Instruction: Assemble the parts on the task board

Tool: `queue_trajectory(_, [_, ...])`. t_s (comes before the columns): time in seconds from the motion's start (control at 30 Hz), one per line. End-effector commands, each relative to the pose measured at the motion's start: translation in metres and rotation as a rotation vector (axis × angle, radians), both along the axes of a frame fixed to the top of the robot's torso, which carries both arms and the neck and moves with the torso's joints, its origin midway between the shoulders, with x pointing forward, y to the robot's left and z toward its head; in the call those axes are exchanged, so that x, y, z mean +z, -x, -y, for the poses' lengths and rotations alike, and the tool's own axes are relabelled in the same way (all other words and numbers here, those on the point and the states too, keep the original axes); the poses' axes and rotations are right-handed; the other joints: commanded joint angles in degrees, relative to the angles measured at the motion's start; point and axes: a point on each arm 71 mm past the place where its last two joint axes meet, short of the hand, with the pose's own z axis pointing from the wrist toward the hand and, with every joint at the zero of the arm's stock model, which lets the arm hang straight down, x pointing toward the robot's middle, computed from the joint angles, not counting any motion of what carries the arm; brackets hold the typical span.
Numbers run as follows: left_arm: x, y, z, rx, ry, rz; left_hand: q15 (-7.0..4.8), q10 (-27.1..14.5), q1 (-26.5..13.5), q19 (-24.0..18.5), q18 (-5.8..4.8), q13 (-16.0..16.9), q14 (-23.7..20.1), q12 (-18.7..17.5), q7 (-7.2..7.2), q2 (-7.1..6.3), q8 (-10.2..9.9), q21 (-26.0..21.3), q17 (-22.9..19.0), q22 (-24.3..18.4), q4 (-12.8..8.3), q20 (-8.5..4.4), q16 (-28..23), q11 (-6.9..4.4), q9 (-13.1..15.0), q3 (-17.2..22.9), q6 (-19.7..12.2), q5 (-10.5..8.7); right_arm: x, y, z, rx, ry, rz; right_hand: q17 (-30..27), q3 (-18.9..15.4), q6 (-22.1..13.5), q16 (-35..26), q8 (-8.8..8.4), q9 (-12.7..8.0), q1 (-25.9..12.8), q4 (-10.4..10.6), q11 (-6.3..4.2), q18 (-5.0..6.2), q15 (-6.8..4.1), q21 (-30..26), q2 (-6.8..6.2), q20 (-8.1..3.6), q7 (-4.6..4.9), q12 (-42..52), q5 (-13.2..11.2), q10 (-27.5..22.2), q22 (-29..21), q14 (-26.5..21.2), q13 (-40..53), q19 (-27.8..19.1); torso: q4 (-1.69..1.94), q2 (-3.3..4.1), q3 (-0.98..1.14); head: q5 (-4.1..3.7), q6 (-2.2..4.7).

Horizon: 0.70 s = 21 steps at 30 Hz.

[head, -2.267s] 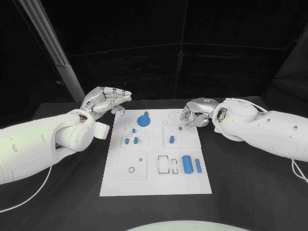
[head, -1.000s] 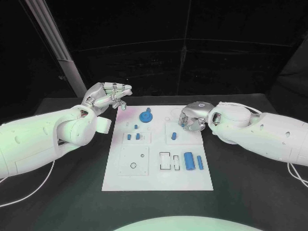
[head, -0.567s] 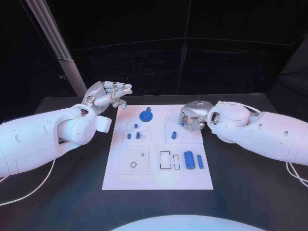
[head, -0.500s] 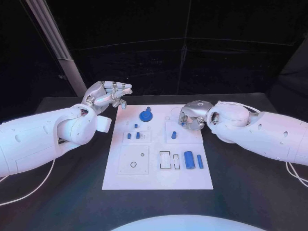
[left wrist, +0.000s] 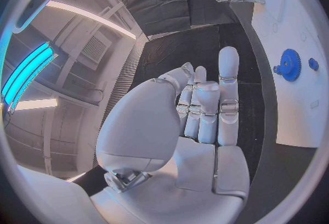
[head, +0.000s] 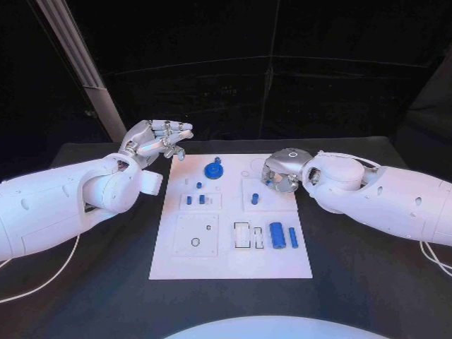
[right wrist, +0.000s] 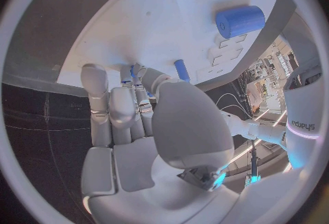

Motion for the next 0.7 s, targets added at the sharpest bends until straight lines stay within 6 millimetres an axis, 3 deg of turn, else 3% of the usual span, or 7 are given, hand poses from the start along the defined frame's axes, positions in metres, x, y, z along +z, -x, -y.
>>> queue_trajectory(0.03, [0.001,0.000,0.000,-0.003,0.010,0.005,0.20,-0.45,-0.48,-0.35,0.84,0.11,-0.45,0.28,0.08,0.10,0.42,-0.41,0.02,-0.07,-0.06,-0.07,0.13,0.11,-0.05,0.47,-0.50,0.14,0.008,0.001,0.000,-0.009,-0.035,0.071,0.13,0.42,0.36,0.26,0.27,-0.08,-0.05,-0.02,0.07,-0.52,-0.27,0.35,0.41,-0.42,-0.02,0.27,-0.10,0.29,0.23,1.47,-0.04,0.10,-0.05,-0.06,0.00,0.05,-0.02])
queue_trajectory(0.47, [0.001,-0.002,-0.003,0.005,0.006,0.006,0.22,-0.57,-0.47,-0.41,0.88,0.15,-0.53,0.43,0.11,0.13,0.51,-0.63,-0.08,-0.17,-0.19,-0.05,0.10,0.14,-0.04,0.67,-0.59,0.14,0.019,0.011,0.005,0.004,-0.111,0.113,0.49,0.99,0.40,0.68,0.14,-0.11,0.03,-0.35,0.08,-0.65,-0.27,1.10,0.30,-0.44,0.02,0.16,0.02,0.35,1.14,1.52,-0.04,0.32,0.00,-0.07,0.01,-0.14,-0.02])
queue_trajectory(0.7, [0.001,-0.002,-0.004,0.007,0.005,0.007,0.24,-0.63,-0.49,-0.47,0.90,0.16,-0.57,0.46,0.13,0.11,0.53,-0.82,-0.14,-0.26,-0.22,-0.04,0.07,0.16,-0.05,0.71,-0.64,0.13,0.028,0.028,0.002,0.029,-0.173,0.102,0.66,1.17,0.42,0.86,0.10,-0.12,0.01,-0.45,0.10,-0.73,-0.26,1.46,0.23,-0.43,0.04,0.12,0.10,0.36,1.60,1.54,-0.04,0.45,-0.07,-0.11,-0.04,0.14,0.11])
